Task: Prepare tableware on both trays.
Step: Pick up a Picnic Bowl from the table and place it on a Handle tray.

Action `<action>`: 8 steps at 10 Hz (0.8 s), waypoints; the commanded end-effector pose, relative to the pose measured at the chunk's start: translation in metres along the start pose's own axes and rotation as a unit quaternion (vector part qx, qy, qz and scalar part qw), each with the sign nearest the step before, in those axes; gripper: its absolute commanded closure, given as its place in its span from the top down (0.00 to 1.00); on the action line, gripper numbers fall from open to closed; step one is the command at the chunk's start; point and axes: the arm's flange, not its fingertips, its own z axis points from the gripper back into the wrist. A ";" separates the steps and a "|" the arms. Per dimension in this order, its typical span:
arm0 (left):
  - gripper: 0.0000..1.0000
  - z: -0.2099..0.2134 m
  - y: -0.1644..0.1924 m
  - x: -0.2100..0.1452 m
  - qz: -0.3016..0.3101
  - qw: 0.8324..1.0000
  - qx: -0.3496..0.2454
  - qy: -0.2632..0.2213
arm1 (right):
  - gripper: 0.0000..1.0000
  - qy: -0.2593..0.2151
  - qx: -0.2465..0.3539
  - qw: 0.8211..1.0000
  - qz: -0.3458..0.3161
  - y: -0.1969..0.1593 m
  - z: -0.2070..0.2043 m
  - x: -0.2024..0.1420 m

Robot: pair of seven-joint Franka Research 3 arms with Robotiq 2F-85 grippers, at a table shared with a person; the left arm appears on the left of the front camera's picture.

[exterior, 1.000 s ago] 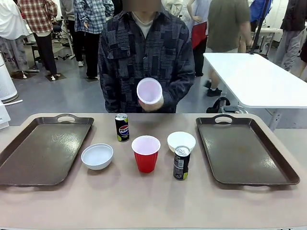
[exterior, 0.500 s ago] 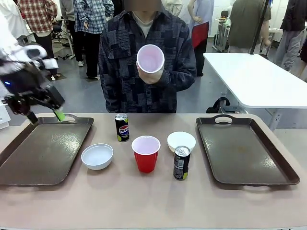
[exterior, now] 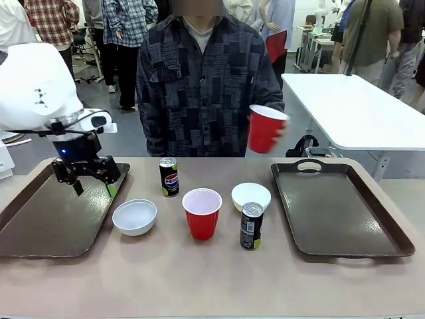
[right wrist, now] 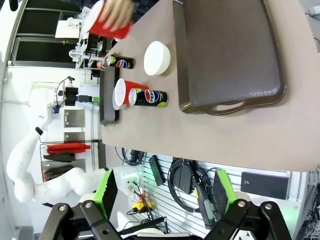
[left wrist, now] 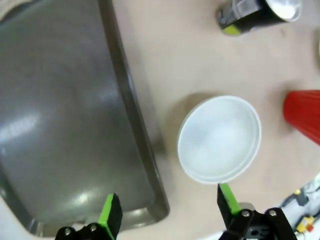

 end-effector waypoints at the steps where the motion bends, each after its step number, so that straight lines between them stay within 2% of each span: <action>1: 1.00 0.002 -0.009 0.005 0.012 0.999 0.017 -0.037 | 1.00 -0.002 0.012 1.000 0.008 -0.001 -0.001 0.001; 2: 1.00 0.003 -0.009 0.000 0.024 0.999 0.020 -0.034 | 1.00 -0.002 0.012 1.000 0.008 -0.001 -0.001 0.001; 3: 1.00 -0.001 -0.006 0.004 -0.003 1.000 0.000 -0.015 | 1.00 -0.002 0.012 1.000 0.008 -0.001 -0.001 0.001; 6: 1.00 0.000 -0.007 0.006 0.002 1.000 -0.001 -0.022 | 1.00 -0.002 0.012 1.000 0.008 -0.001 -0.001 0.001; 8: 1.00 -0.016 -0.021 0.002 -0.020 0.999 0.011 -0.037 | 1.00 -0.002 0.012 1.000 0.008 -0.001 -0.001 0.001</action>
